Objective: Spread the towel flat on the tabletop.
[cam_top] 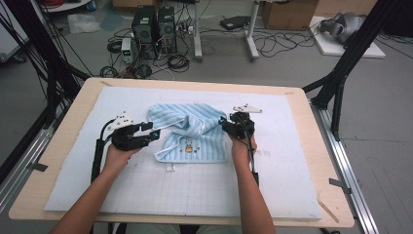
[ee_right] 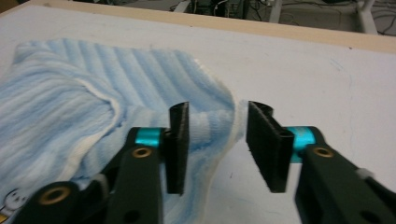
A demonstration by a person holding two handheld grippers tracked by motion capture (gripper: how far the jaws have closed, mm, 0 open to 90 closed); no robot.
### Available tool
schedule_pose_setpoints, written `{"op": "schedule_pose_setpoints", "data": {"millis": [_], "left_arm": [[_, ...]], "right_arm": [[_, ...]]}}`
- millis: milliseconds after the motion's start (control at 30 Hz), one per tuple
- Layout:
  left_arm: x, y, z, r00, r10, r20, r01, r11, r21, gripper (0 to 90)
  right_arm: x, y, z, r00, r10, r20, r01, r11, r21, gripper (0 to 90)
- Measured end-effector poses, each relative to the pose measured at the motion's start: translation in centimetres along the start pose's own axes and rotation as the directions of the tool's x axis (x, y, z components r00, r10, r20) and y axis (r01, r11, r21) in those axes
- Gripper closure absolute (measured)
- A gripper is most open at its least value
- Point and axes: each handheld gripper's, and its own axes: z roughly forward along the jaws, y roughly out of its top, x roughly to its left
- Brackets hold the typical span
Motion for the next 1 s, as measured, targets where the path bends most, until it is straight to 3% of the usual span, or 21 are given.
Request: {"op": "schedule_pose_setpoints", "data": {"millis": [33, 167, 200, 267, 333, 367, 400, 467, 500, 567, 600, 633, 667, 700, 733, 833, 900, 1000], "left_arm": [[-0.3, 0.0, 0.3, 0.9999, 0.008, 0.015, -0.008, 0.9999, 0.01, 48.5], [-1.4, -0.4, 1.3, 0.9981, 0.04, 0.047, -0.043, 0.997, 0.064, 43.9], [-1.6, -0.5, 1.7, 0.9978, 0.042, 0.052, -0.046, 0.9957, 0.08, 41.8], [-1.9, -0.9, 2.2, 0.9961, 0.06, 0.065, -0.068, 0.9894, 0.128, 41.5], [-2.3, -1.2, 2.8, 0.9956, 0.066, 0.067, -0.076, 0.9833, 0.165, 40.5], [-2.4, -1.3, 3.0, 0.995, 0.072, 0.069, -0.084, 0.9806, 0.177, 40.5], [-2.7, -1.5, 3.4, 0.9933, 0.092, 0.069, -0.105, 0.9733, 0.204, 40.9], [-2.9, -1.6, 3.6, 0.9925, 0.101, 0.069, -0.113, 0.9696, 0.217, 42.0], [-3.0, -1.7, 3.7, 0.9918, 0.108, 0.068, -0.121, 0.9668, 0.225, 42.0], [-3.2, -1.8, 3.9, 0.9898, 0.126, 0.066, -0.139, 0.9607, 0.241, 46.6], [-3.3, -1.8, 4.0, 0.9887, 0.137, 0.061, -0.148, 0.9559, 0.254, 56.9], [-3.4, -1.8, 4.1, 0.9871, 0.147, 0.064, -0.158, 0.9508, 0.266, 56.9], [-3.5, -1.8, 4.1, 0.9864, 0.151, 0.064, -0.163, 0.9482, 0.273, 69.5], [-3.6, -1.9, 4.1, 0.9859, 0.153, 0.067, -0.166, 0.9458, 0.279, 69.5], [-3.6, -1.9, 4.1, 0.9846, 0.16, 0.071, -0.174, 0.9418, 0.288, 78.1], [-3.3, -1.9, 3.5, 0.9877, 0.126, 0.092, -0.148, 0.9413, 0.303, 80.1], [-3.2, -2.0, 2.8, 0.9901, 0.097, 0.102, -0.123, 0.9474, 0.296, 81.9], [-3.2, -2.1, 1.9, 0.9899, 0.087, 0.112, -0.117, 0.947, 0.299, 83.2]], "right_arm": [[0.0, 0.0, 0.0, 1.0, 0.0, 0.0, 0.0, 1.0, 0.0, 51.3], [0.7, -0.5, -1.7, 0.9952, -0.083, -0.05, 0.084, 0.996, 0.01, 46.6], [0.8, -1.2, -2.4, 0.9915, -0.105, -0.077, 0.109, 0.993, 0.047, 43.8], [0.9, -1.4, -2.7, 0.9895, -0.111, -0.092, 0.117, 0.991, 0.06, 43.2], [1.1, -2.8, -3.8, 0.9784, -0.147, -0.145, 0.158, 0.985, 0.066, 43.2], [1.1, -2.8, -3.8, 0.9784, -0.147, -0.145, 0.158, 0.985, 0.066, 43.2], [1.3, -3.6, -4.3, 0.9695, -0.168, -0.178, 0.182, 0.981, 0.065, 43.0], [1.6, -4.2, -4.6, 0.9581, -0.191, -0.214, 0.209, 0.976, 0.064, 42.9], [1.6, -4.2, -4.6, 0.9581, -0.191, -0.214, 0.209, 0.976, 0.064, 42.9], [2.0, -4.6, -4.9, 0.9495, -0.205, -0.237, 0.223, 0.973, 0.051, 43.0], [2.4, -4.6, -4.9, 0.941, -0.209, -0.266, 0.229, 0.973, 0.043, 42.9], [2.4, -4.6, -4.9, 0.941, -0.209, -0.266, 0.229, 0.973, 0.043, 42.9], [2.8, -4.7, -4.8, 0.9331, -0.215, -0.289, 0.237, 0.971, 0.044, 42.9], [2.8, -4.7, -4.8, 0.9331, -0.215, -0.289, 0.237, 0.971, 0.044, 42.9], [3.2, -4.8, -4.6, 0.9232, -0.219, -0.316, 0.248, 0.967, 0.056, 43.0], [3.6, -5.0, -4.5, 0.9155, -0.217, -0.339, 0.252, 0.966, 0.062, 43.2], [3.8, -5.1, -4.3, 0.9089, -0.22, -0.354, 0.26, 0.963, 0.068, 43.3], [4.1, -5.1, -4.3, 0.9026, -0.225, -0.367, 0.266, 0.962, 0.067, 43.3]]}}
